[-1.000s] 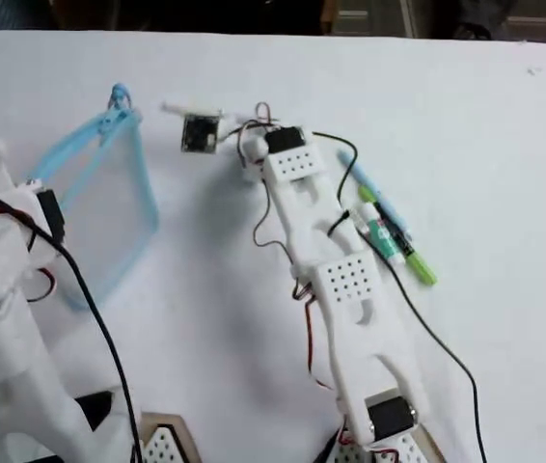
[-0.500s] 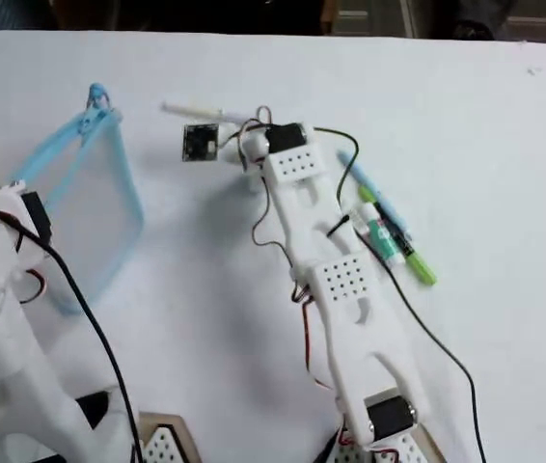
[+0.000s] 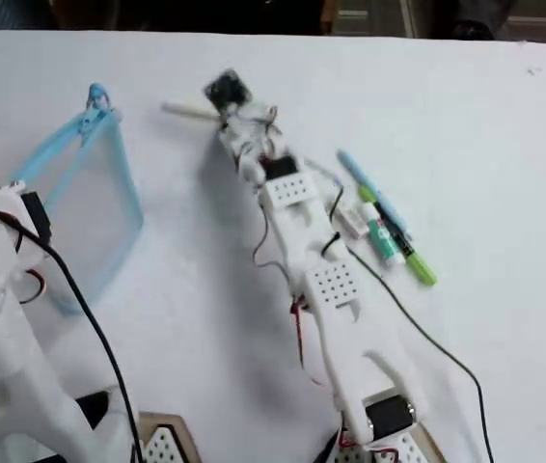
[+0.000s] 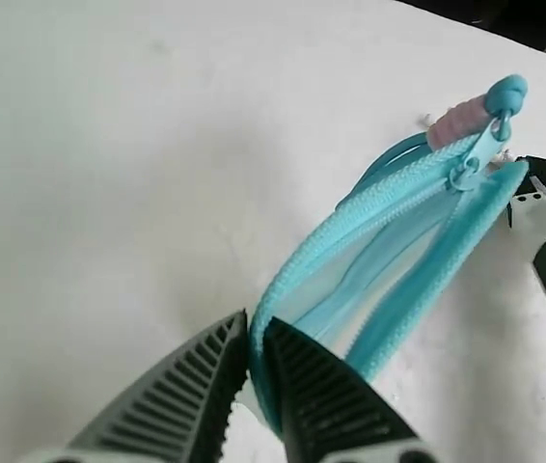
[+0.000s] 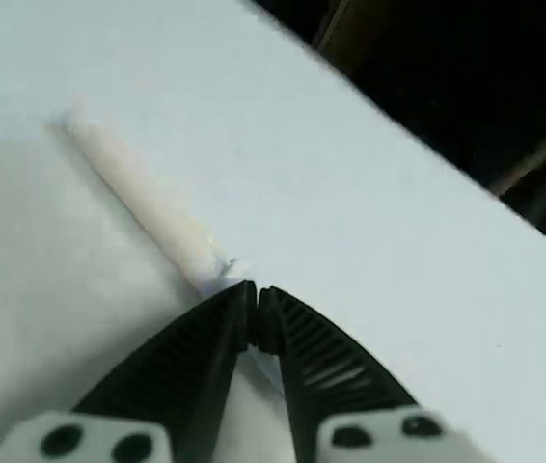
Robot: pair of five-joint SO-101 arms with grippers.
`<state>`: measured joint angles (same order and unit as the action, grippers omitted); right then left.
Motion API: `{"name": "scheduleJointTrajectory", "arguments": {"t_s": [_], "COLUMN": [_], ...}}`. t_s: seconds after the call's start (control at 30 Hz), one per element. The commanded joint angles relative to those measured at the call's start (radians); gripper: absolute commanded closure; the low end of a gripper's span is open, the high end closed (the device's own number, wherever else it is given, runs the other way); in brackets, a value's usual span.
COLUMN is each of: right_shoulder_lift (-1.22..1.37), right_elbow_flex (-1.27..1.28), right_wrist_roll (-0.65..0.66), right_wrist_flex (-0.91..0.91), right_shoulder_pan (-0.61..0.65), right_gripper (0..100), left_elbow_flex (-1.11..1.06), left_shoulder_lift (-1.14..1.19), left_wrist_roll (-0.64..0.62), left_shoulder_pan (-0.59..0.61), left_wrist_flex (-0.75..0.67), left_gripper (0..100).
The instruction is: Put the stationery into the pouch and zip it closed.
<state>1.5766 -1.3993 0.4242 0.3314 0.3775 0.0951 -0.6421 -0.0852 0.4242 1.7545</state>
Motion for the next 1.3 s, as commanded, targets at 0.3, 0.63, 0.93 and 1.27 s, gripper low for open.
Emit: {"name": "scheduleJointTrajectory", "arguments": {"t_s": [0.3, 0.63, 0.93, 1.27], "right_shoulder_lift": [-0.096, -0.122, -0.180, -0.433], "right_elbow_flex": [-0.034, 0.112, -0.023, -0.261], "right_wrist_roll": [-0.292, -0.213, -0.086, -0.094], "right_wrist_flex": [-0.150, -0.074, 0.582, 1.319], "right_shoulder_pan": [-0.010, -0.042, -0.071, -0.001], "right_gripper": [97.4, 97.4, 97.9, 97.9], "left_elbow_flex": [0.020, 0.026, 0.026, 0.028], "left_shoulder_lift": [0.041, 0.047, 0.045, 0.036], "left_wrist_roll": [0.000, 0.000, 0.000, 0.000], "left_shoulder_pan": [0.005, 0.005, 0.005, 0.004], "left_wrist_flex": [-0.011, -0.002, 0.002, 0.002], "left_gripper": [98, 98, 98, 98]}}
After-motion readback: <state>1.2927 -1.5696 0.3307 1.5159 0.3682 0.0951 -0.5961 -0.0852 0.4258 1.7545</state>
